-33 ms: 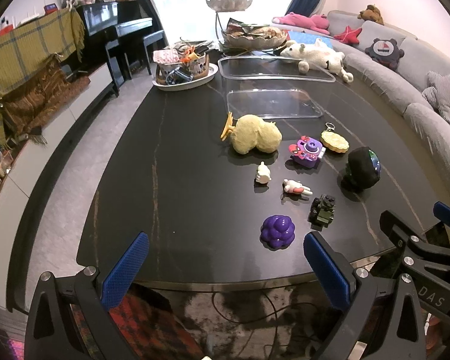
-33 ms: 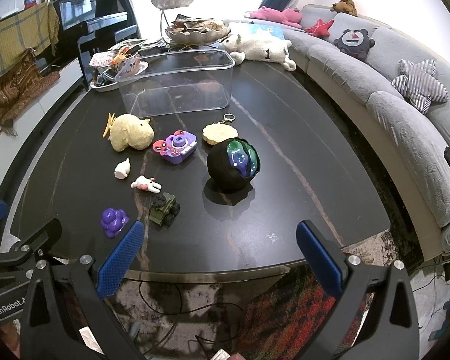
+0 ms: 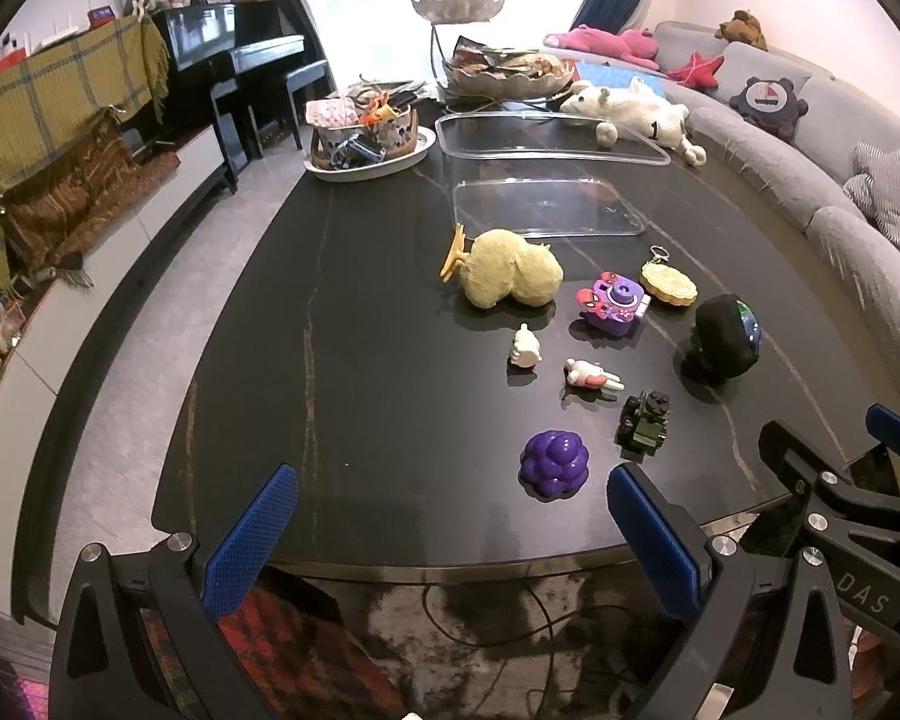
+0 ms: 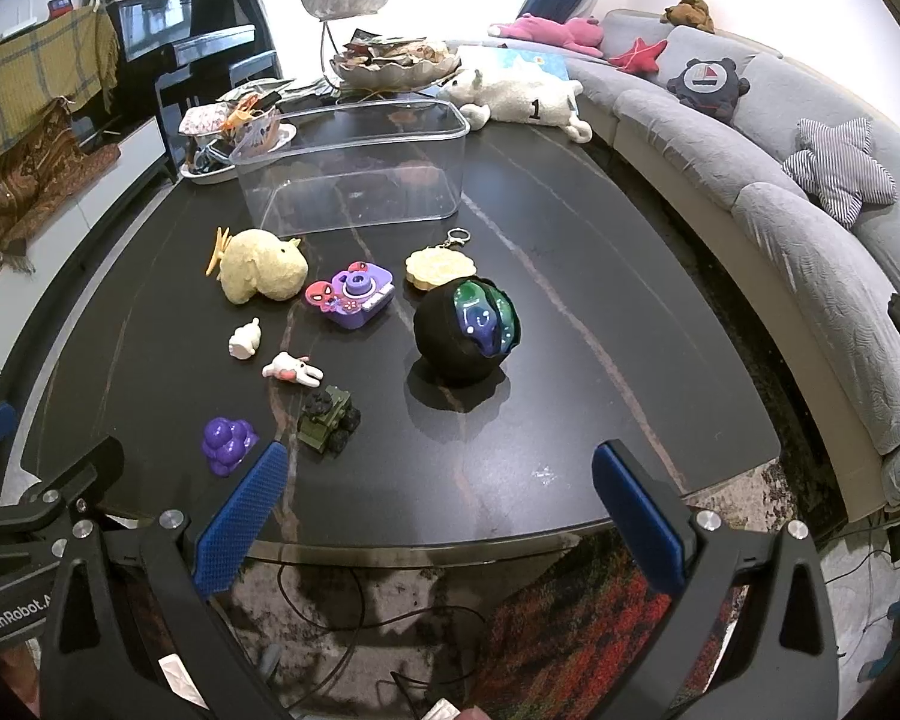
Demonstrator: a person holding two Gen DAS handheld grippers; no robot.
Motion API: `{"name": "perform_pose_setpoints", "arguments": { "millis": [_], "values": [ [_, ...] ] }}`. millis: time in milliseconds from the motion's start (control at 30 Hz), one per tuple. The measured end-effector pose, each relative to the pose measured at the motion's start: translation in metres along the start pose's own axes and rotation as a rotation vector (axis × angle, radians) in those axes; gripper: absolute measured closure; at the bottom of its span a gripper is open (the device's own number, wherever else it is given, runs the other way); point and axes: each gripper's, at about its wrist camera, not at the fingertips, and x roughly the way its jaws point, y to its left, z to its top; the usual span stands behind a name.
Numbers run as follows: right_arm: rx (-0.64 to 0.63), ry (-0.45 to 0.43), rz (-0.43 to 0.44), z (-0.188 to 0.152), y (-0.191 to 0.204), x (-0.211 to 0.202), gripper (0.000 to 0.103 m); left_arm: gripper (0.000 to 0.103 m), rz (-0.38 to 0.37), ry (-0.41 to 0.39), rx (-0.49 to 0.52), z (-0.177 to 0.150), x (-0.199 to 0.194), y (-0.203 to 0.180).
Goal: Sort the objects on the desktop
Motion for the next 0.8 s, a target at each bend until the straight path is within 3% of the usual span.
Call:
{"name": "perform_pose_setpoints", "arguments": {
  "millis": [800],
  "values": [
    [-0.005, -0.005, -0.006, -0.0011, 0.0029, 0.0008, 0.003, 0.001, 0.007, 0.01, -0.013, -0.001, 0.0004, 0.0013]
  ]
}}
